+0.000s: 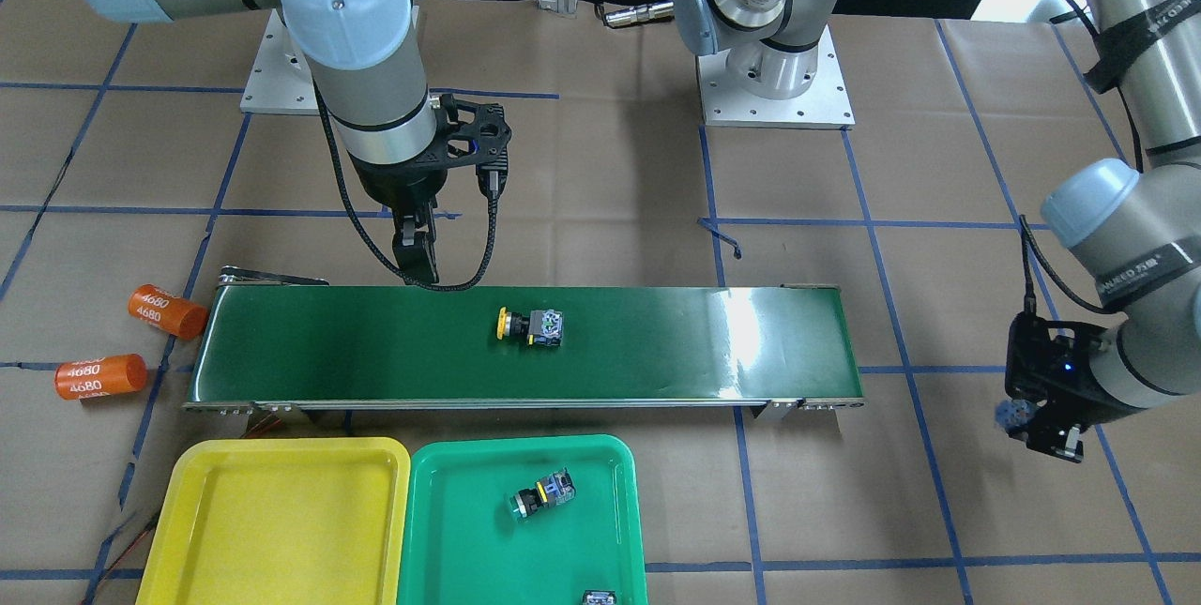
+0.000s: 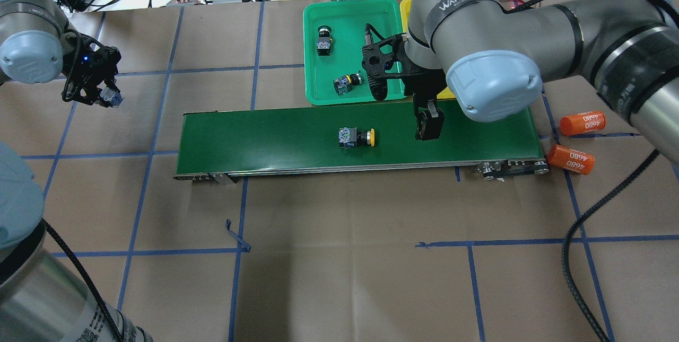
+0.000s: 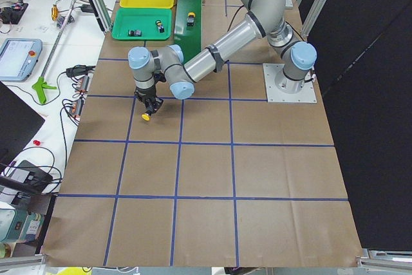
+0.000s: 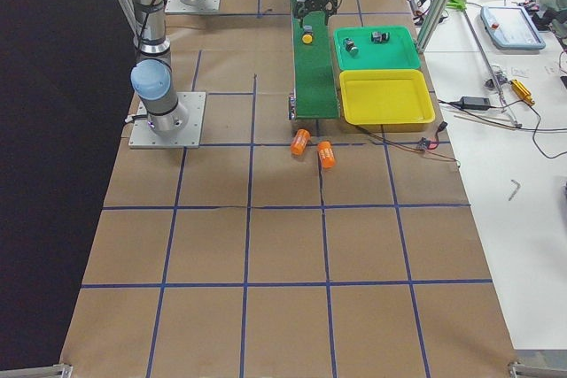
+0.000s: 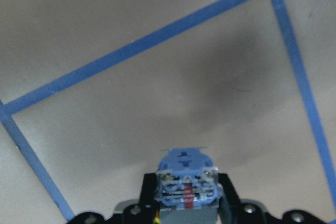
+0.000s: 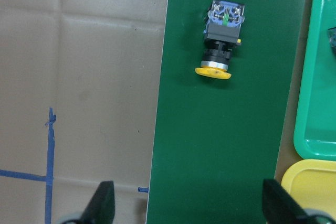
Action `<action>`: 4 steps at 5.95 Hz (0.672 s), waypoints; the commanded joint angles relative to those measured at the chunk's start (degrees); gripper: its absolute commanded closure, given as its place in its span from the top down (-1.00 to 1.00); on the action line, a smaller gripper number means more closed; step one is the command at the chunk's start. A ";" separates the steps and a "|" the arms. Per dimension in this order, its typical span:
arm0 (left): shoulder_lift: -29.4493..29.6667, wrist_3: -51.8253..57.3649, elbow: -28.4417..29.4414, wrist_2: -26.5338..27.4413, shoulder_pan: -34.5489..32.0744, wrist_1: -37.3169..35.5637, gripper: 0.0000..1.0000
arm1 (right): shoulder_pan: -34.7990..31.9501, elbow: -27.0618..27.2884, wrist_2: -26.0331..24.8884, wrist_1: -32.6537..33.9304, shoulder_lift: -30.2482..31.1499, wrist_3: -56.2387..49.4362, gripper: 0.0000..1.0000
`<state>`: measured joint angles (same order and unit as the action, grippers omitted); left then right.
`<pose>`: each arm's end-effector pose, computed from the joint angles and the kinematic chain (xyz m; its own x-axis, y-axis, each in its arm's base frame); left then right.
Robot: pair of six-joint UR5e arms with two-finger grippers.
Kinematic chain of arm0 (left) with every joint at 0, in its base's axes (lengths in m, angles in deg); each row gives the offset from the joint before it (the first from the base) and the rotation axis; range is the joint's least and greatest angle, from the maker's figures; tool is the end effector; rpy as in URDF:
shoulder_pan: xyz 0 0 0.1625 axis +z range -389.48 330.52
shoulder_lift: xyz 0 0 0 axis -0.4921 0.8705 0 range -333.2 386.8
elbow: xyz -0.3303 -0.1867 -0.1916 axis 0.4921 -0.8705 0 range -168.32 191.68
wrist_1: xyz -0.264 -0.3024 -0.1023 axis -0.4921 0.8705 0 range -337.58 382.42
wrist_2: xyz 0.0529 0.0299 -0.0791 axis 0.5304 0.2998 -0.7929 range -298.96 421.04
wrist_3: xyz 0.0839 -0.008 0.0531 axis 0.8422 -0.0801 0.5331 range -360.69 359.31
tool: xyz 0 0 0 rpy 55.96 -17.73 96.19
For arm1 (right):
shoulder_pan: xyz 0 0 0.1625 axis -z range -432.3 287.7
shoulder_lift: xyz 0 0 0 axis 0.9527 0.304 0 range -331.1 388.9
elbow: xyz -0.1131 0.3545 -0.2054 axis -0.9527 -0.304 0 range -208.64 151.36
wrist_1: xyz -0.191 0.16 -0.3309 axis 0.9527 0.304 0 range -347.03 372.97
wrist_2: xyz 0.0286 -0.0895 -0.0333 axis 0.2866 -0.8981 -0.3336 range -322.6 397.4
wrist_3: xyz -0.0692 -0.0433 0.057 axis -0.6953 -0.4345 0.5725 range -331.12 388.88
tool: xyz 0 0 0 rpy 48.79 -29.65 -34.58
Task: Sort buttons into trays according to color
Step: 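Lower the left gripper's button onto the belt while right grasps the yellow button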
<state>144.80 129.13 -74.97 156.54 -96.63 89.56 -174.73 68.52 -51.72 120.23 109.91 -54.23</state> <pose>0.1394 -0.6495 0.2720 0.2901 0.9532 0.0854 0.9540 -0.2951 0.0536 0.2489 -0.5030 0.3757 0.0965 -0.9952 0.0173 -0.9951 -0.0968 -0.0176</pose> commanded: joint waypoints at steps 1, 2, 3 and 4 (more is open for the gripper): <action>-8.45 -18.63 -7.78 -1.44 -4.19 3.00 -0.91 | -0.67 0.92 0.17 12.89 -5.90 2.60 1.00; -11.27 -25.86 -11.66 -1.63 -6.04 3.00 -0.91 | -0.67 1.18 0.26 16.28 -9.69 2.61 1.00; -12.43 -29.76 -13.96 -1.72 -8.76 3.00 -0.90 | -0.67 1.88 0.17 16.83 -10.69 2.34 1.00; -12.18 -30.85 -15.64 -1.63 -12.61 2.39 -0.89 | 0.02 4.50 0.08 16.93 -10.78 1.38 1.00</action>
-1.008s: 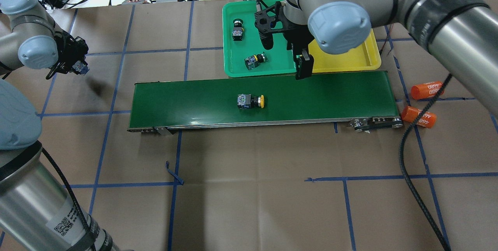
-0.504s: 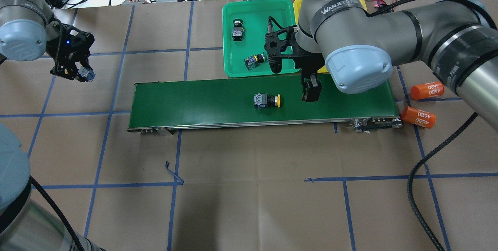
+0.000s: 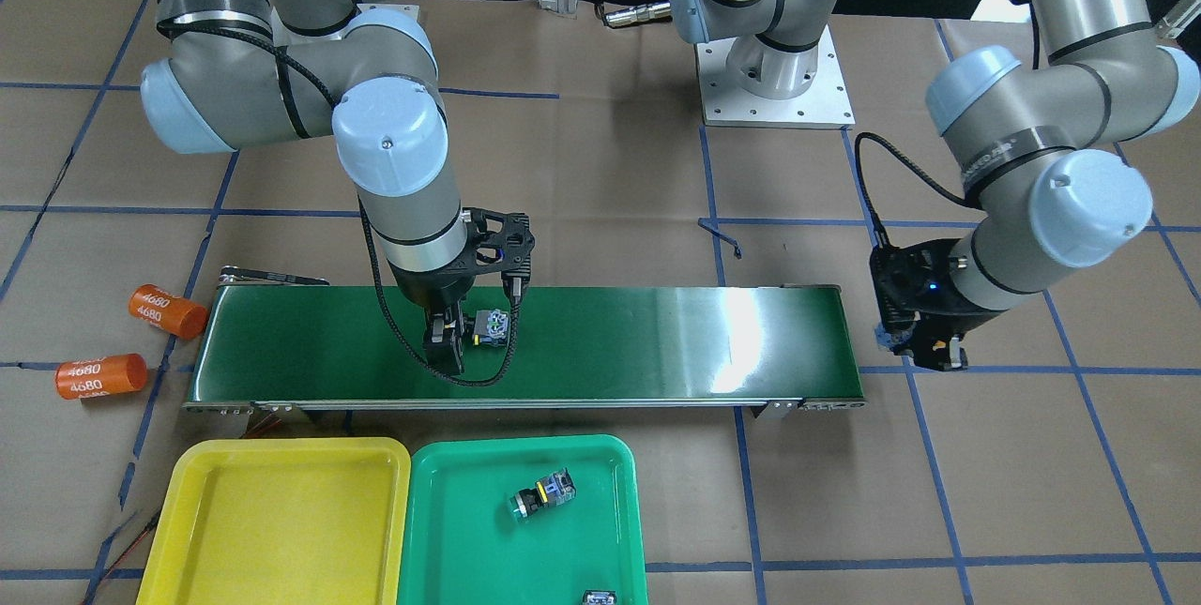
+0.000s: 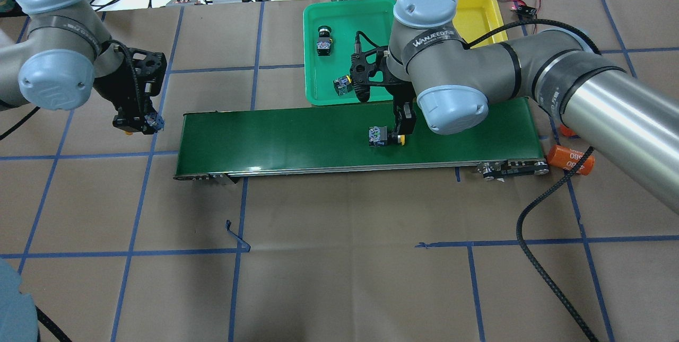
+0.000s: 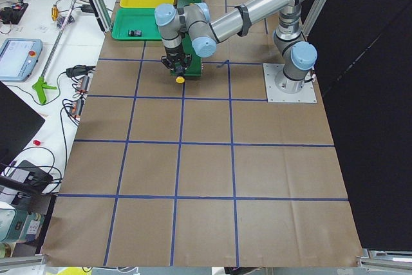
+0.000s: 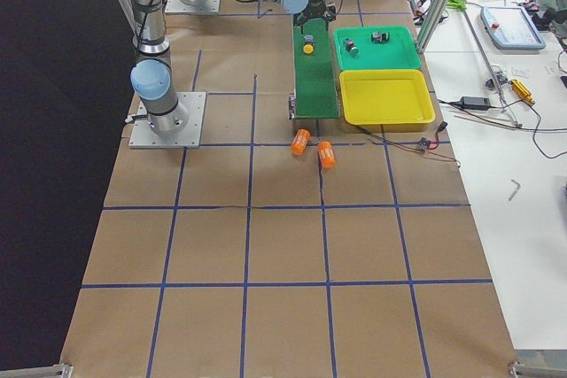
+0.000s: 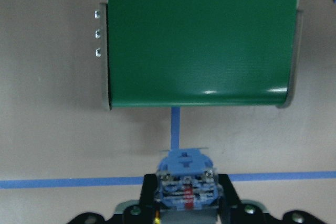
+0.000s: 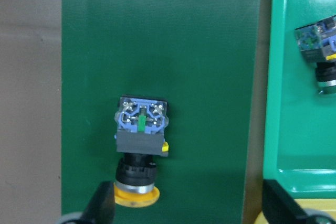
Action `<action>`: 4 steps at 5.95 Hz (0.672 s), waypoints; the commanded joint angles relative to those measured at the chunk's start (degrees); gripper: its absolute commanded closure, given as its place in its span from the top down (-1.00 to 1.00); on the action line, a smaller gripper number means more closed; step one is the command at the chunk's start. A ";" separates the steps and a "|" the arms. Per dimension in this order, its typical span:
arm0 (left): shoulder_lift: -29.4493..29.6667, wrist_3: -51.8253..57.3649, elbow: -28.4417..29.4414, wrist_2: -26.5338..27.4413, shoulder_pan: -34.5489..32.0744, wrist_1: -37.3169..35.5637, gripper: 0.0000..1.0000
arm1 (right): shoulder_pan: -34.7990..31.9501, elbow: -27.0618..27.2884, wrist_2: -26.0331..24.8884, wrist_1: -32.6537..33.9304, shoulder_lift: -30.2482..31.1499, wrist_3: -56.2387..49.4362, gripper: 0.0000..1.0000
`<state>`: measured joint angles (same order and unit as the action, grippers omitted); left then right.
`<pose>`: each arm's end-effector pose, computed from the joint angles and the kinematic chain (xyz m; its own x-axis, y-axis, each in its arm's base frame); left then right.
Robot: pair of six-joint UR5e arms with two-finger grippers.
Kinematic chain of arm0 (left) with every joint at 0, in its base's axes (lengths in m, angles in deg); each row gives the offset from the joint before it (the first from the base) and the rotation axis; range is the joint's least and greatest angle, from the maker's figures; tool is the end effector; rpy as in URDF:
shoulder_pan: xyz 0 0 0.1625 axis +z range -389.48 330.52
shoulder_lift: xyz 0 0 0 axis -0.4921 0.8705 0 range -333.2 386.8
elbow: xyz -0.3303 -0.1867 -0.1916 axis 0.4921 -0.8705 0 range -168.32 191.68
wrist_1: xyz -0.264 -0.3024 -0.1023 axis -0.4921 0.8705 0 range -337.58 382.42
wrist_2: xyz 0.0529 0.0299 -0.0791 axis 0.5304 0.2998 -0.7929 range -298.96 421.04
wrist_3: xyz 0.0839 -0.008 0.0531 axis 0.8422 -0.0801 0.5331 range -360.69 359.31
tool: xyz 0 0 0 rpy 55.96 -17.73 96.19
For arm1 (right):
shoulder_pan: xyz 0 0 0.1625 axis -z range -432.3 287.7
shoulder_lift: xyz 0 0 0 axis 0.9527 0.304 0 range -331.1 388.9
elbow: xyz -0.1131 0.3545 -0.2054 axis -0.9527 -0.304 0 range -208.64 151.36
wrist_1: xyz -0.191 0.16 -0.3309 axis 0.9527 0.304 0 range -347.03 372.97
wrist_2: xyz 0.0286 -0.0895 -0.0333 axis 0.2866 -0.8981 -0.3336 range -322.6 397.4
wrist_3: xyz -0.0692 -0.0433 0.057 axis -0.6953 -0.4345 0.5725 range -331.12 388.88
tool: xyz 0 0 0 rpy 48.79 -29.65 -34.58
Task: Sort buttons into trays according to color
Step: 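Lower the left gripper's button onto the belt while right grasps the yellow button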
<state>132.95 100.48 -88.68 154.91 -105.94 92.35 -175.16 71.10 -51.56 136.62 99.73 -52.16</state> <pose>0.0074 -0.5714 0.2857 -0.0400 0.9916 0.1231 0.9984 0.0347 0.0441 0.2631 -0.5456 0.2835 0.0673 -0.9946 0.0787 -0.9971 -0.0699 -0.0307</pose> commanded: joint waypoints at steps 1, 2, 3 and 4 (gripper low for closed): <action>-0.34 -7.34 -3.51 0.00 -6.39 -1.27 -0.89 | 1.42 3.77 -0.34 0.98 -0.17 -4.87 1.00; 0.71 -7.91 -3.78 0.00 -7.99 -6.06 -0.88 | 3.52 4.23 -0.08 0.81 -0.17 -5.69 1.00; 1.24 -7.92 -4.13 0.09 -8.27 -6.81 -0.22 | 5.97 5.89 0.01 0.81 0.18 -6.48 0.68; 0.90 -7.66 -4.14 0.00 -8.27 -6.82 0.96 | 7.13 6.51 -0.42 0.81 0.97 -7.71 -0.16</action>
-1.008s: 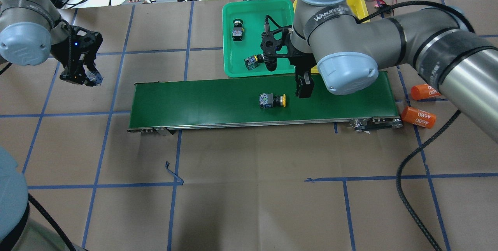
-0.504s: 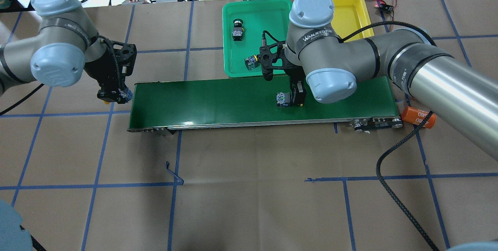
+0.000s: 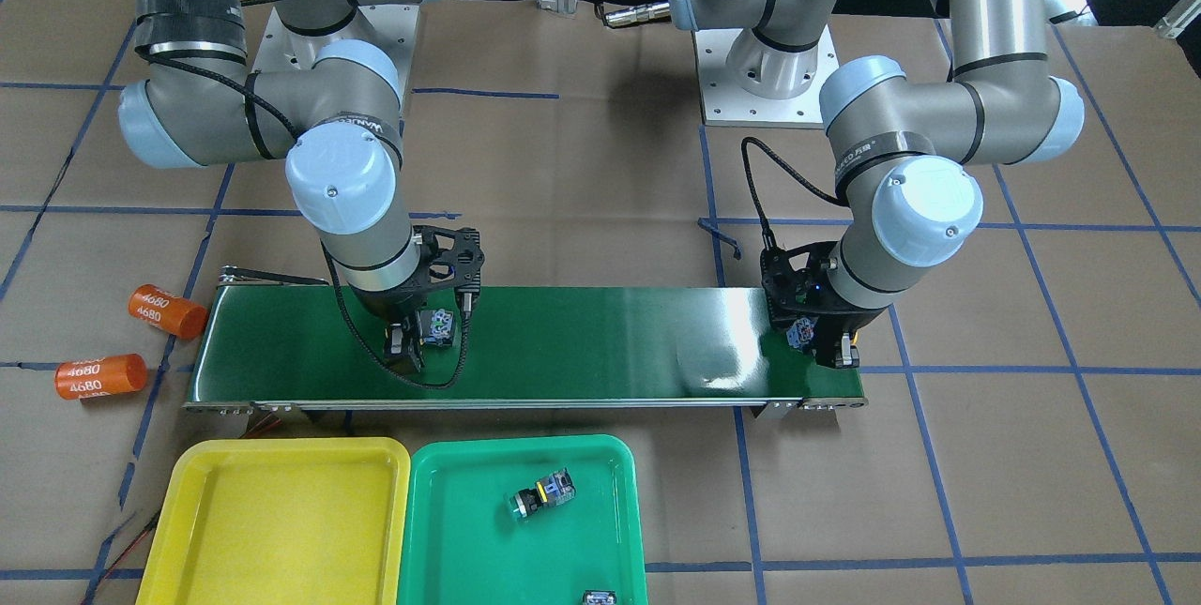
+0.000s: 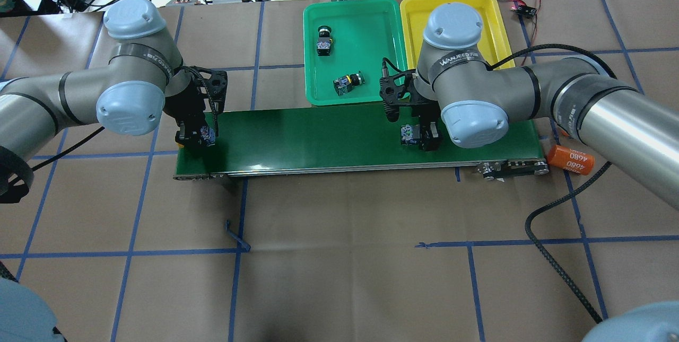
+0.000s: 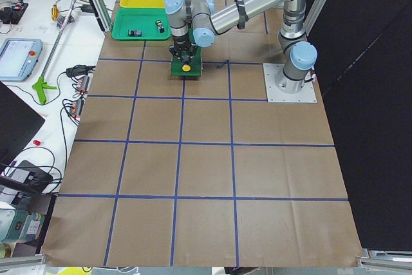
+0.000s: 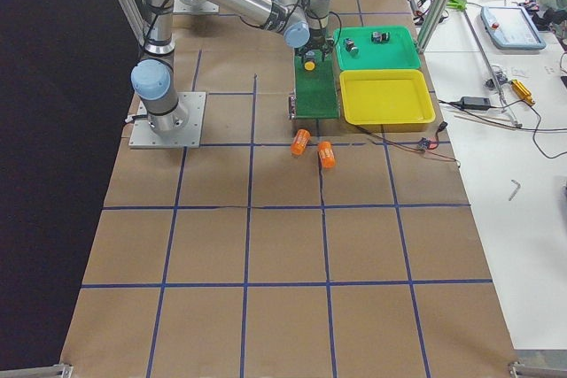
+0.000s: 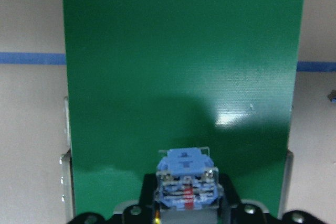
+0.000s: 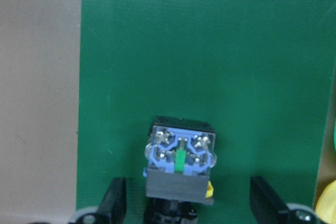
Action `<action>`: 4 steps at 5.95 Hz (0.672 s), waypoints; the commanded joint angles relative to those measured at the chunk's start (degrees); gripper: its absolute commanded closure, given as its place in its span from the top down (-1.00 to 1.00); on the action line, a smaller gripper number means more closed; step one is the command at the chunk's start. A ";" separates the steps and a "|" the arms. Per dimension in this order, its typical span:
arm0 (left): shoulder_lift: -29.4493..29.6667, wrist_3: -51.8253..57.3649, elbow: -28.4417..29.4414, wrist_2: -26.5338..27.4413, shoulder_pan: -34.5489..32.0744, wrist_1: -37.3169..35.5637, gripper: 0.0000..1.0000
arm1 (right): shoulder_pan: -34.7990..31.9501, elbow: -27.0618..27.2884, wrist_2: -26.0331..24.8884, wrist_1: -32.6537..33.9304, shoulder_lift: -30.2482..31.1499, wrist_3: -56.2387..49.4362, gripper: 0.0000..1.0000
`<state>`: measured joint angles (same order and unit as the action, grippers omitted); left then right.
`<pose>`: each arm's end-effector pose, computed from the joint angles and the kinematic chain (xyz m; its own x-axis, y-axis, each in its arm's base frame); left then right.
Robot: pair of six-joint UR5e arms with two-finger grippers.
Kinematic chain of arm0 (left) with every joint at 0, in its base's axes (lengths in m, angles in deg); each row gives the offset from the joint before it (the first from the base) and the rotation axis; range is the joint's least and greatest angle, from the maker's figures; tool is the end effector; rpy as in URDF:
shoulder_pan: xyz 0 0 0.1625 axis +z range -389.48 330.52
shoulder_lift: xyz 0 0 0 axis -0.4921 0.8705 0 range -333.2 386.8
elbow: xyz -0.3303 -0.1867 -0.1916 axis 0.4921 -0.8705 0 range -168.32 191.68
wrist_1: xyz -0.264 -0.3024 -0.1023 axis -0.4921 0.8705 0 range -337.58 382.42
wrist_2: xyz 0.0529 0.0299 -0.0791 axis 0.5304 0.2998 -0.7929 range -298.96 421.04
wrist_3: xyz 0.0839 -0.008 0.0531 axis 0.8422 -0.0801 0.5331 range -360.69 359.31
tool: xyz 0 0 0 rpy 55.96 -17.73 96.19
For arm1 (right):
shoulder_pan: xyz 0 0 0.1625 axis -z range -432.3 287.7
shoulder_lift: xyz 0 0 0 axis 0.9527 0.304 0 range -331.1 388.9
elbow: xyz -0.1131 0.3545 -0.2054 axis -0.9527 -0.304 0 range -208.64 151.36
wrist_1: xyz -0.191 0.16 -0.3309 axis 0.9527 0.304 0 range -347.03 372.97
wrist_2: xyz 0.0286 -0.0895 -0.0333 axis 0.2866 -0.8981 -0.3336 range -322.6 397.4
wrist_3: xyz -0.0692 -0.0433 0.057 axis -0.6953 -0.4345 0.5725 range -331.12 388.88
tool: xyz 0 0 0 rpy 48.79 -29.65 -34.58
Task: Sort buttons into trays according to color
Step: 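Lift the yellow button into the yellow tray with right while left rises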
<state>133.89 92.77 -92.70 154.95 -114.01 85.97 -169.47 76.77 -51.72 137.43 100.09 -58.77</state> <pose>-0.0735 -0.5597 0.2563 -0.0348 0.9952 0.0915 0.9976 0.0291 0.0626 0.2038 -0.5403 0.2452 0.0840 -0.9965 0.0034 -0.9963 -0.0841 -0.0155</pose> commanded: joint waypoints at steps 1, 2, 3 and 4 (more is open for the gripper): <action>-1.78 -2.38 -0.03 0.05 -0.72 0.26 0.97 | 1.98 0.93 -0.71 -0.01 1.05 -3.55 -0.55; -4.06 -9.63 0.84 0.14 -1.59 2.61 0.97 | 3.64 0.93 -0.71 -0.01 1.75 -5.06 -0.72; -7.74 -21.88 1.54 0.22 -2.65 6.55 0.97 | 6.35 0.76 -0.54 -0.01 3.06 -9.25 -0.74; -11.34 -33.49 2.59 0.05 -3.27 12.25 0.97 | 7.60 -0.29 -0.36 0.08 4.64 -9.64 -0.74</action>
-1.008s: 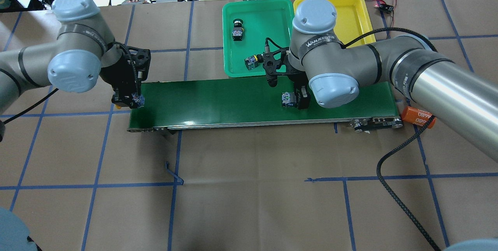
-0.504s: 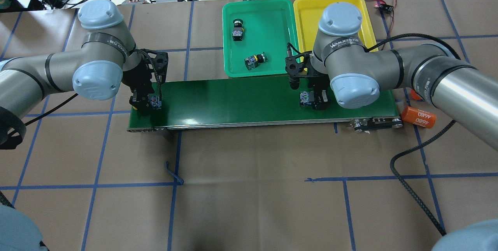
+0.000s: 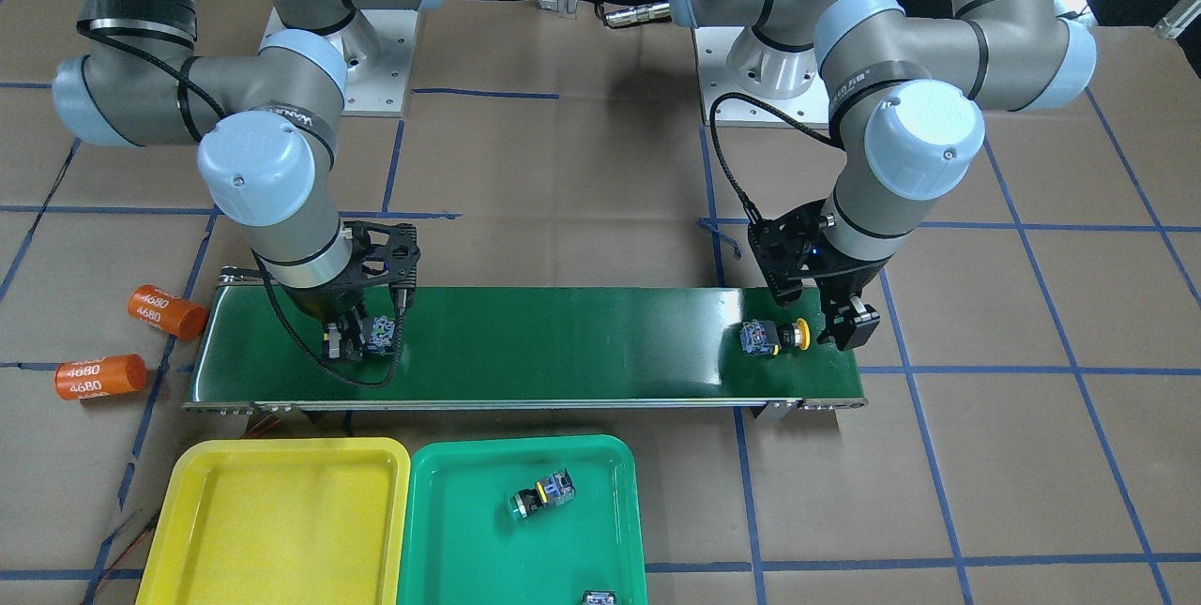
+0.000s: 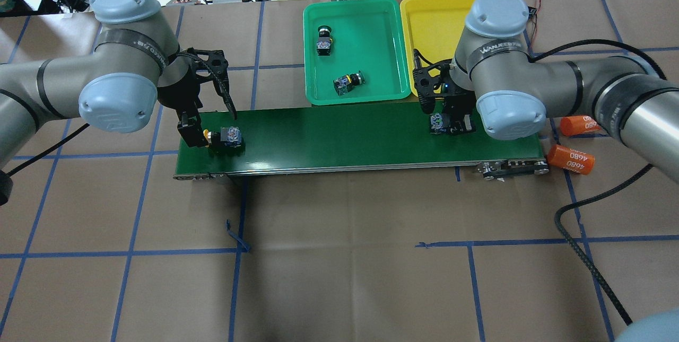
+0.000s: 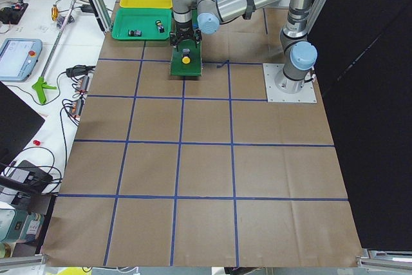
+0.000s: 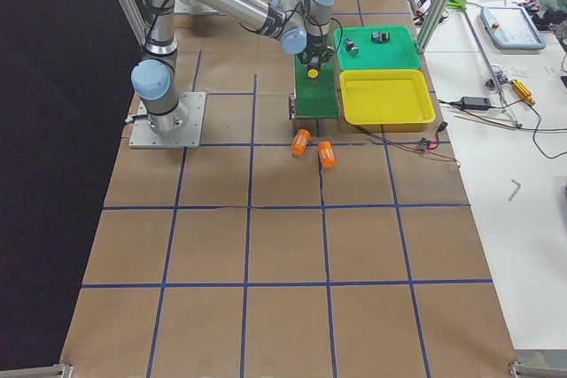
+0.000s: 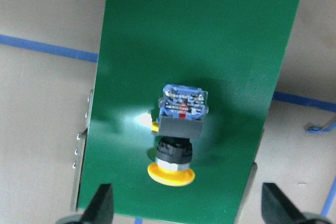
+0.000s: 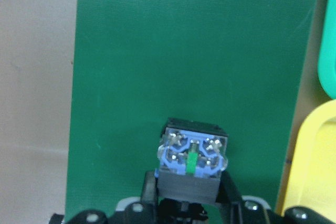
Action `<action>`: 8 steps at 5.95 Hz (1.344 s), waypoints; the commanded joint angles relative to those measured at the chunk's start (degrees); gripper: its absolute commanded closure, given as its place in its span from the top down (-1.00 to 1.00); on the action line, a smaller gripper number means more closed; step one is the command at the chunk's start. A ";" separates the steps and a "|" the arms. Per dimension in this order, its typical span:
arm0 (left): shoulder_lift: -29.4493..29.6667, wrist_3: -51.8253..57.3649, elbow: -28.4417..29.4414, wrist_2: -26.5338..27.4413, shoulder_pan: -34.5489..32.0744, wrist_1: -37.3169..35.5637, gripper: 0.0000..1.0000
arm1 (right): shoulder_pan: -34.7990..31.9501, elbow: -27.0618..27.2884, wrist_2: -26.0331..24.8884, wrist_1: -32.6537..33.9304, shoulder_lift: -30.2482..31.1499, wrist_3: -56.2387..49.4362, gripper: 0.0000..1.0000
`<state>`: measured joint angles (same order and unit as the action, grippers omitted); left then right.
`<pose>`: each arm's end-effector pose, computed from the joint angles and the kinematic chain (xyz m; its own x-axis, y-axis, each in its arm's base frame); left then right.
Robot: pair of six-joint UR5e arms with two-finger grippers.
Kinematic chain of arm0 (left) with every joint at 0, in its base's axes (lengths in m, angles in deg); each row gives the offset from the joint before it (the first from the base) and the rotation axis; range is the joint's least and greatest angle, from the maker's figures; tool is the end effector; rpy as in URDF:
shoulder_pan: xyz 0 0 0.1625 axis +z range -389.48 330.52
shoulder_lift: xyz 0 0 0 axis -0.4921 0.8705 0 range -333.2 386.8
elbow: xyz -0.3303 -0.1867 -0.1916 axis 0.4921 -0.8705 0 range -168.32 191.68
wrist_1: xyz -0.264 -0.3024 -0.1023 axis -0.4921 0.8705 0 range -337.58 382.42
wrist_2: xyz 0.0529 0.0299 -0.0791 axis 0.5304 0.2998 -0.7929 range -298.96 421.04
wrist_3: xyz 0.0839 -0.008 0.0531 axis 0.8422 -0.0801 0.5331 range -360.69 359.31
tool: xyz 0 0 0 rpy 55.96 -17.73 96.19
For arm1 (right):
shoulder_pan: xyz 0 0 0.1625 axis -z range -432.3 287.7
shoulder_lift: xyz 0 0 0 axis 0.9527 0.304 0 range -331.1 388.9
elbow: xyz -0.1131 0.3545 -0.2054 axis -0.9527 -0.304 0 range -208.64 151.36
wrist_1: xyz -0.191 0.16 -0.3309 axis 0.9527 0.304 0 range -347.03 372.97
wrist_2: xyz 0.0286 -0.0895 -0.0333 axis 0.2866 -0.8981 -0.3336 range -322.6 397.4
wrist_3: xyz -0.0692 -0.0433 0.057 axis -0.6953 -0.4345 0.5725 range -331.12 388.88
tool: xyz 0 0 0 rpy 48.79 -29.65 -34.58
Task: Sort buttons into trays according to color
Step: 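Lift the yellow button into the yellow tray with right while left rises, then open the right gripper over the yellow tray and return toward the belt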
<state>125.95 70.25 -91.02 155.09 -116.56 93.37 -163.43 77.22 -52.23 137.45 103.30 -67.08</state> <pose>-0.0993 -0.5322 0.3320 -0.3734 0.9274 0.0232 0.9252 0.3705 0.0827 0.1448 -0.5509 0.2731 0.1234 -0.9909 0.0530 -0.9923 -0.1236 -0.0010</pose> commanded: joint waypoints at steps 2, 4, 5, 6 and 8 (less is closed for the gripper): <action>-12.19 -25.43 2.85 -5.80 -1.86 13.29 0.97 | 1.39 -12.98 0.51 0.86 -4.30 -3.33 -0.72; -13.38 -45.15 4.70 -5.54 -1.77 15.02 0.97 | 2.70 -19.37 0.59 1.29 -13.37 -8.86 -0.70; -13.98 -55.11 5.14 -5.46 -1.86 15.36 0.97 | 5.49 -19.38 0.77 1.99 -15.84 -11.15 -0.70; -13.73 -61.74 5.75 -5.63 -2.91 16.41 0.97 | 5.87 -19.04 1.64 1.91 -17.61 -11.17 -0.02; -13.46 -64.17 6.20 -4.06 -3.71 17.82 0.97 | 6.40 -20.34 6.57 1.65 -17.19 -10.30 1.00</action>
<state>112.30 7.30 -84.97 150.05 -119.98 110.44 -157.21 57.72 -46.84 139.24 85.87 -77.82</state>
